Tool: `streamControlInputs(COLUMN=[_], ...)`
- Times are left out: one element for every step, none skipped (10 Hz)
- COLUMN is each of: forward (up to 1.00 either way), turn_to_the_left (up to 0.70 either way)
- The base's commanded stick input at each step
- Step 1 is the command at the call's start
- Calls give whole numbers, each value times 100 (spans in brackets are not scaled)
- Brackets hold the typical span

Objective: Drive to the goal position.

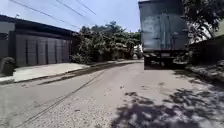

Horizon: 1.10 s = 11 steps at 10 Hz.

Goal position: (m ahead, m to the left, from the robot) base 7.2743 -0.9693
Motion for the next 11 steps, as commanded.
streamControlInputs(forward=[61, 65, 65, 70, 70, 70, 70, 70, 70, 70, 70], turn_to_the_left=[0, 0, 0, 0, 0, 0, 0, 0, 0, -3, -28])
